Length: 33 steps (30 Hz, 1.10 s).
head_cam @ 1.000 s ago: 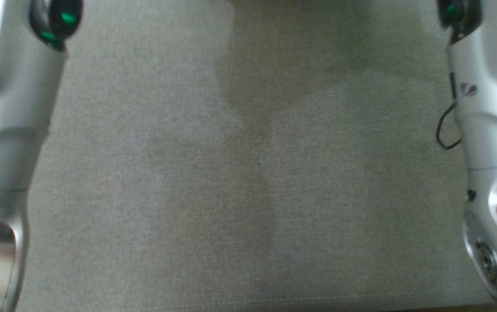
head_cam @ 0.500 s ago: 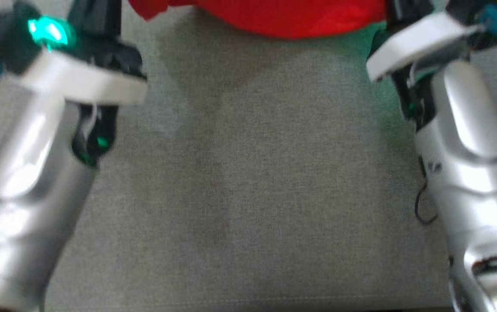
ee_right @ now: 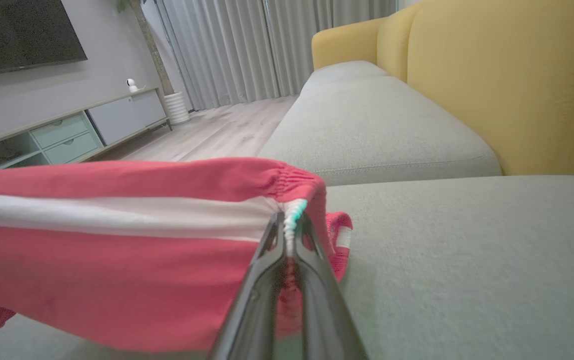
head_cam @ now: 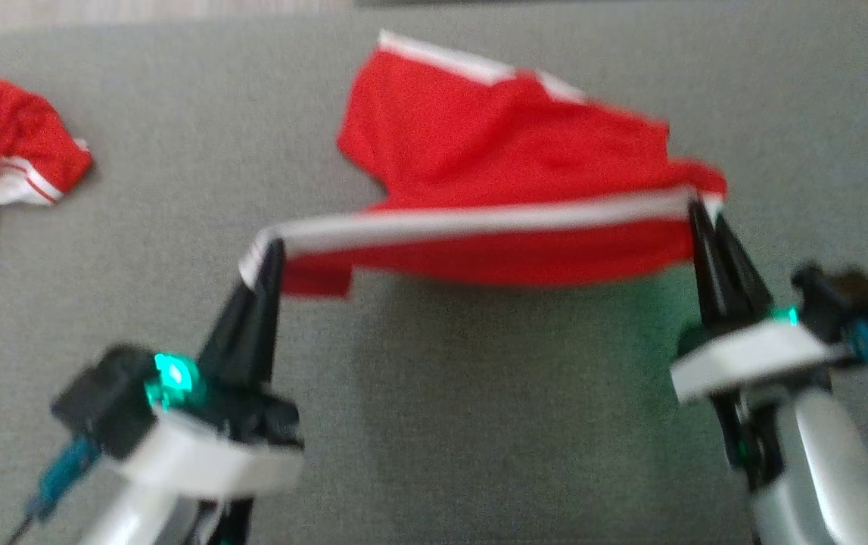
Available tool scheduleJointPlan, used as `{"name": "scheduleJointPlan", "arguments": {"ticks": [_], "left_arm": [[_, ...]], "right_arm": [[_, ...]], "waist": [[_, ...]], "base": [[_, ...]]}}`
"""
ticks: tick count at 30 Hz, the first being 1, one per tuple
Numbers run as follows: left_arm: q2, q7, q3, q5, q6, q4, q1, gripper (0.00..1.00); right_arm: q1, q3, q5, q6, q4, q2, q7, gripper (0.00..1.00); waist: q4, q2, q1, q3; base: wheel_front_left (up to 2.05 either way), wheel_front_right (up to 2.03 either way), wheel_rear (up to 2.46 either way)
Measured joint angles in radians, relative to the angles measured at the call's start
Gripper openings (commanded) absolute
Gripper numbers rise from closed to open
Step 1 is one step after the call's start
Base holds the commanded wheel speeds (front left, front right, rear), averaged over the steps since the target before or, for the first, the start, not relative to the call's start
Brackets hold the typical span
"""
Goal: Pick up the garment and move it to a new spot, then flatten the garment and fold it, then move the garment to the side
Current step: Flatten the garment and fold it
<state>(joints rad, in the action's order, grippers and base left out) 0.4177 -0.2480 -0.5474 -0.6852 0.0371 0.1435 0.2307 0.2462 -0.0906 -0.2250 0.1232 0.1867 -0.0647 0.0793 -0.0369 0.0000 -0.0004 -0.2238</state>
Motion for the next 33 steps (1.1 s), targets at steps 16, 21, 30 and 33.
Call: {"name": "scheduleJointPlan", "arguments": {"ticks": [16, 21, 30, 33], "left_arm": [[0.117, 0.113, -0.048, -0.017, 0.098, 0.238, -0.294, 0.00], [0.093, 0.135, -0.077, -0.019, 0.021, 0.095, -0.183, 0.00], [-0.011, 0.169, -0.108, 0.022, -0.100, -0.240, 0.217, 0.00], [-0.040, 0.176, -0.122, 0.048, -0.118, -0.355, 0.327, 0.00]], "right_arm": [[-0.539, 0.017, -0.042, 0.000, -0.407, 0.021, -0.198, 0.00], [-0.515, 0.016, -0.061, 0.000, -0.355, 0.021, -0.189, 0.00], [-0.304, -0.002, -0.106, 0.000, -0.207, 0.021, -0.124, 0.00], [-0.227, -0.005, -0.111, 0.000, -0.148, 0.021, -0.095, 0.00]], "waist": [[-0.012, 0.0000, 0.0004, 0.159], [-0.001, 0.0000, 0.0004, 0.118], [0.046, 0.0000, 0.0007, 0.001], [0.069, 0.0000, 0.0007, -0.047]], "base": [[0.00, 0.00, 0.00], [0.00, 0.00, 0.00], [0.00, 0.00, 0.00], [0.00, 0.00, 0.00]]}}
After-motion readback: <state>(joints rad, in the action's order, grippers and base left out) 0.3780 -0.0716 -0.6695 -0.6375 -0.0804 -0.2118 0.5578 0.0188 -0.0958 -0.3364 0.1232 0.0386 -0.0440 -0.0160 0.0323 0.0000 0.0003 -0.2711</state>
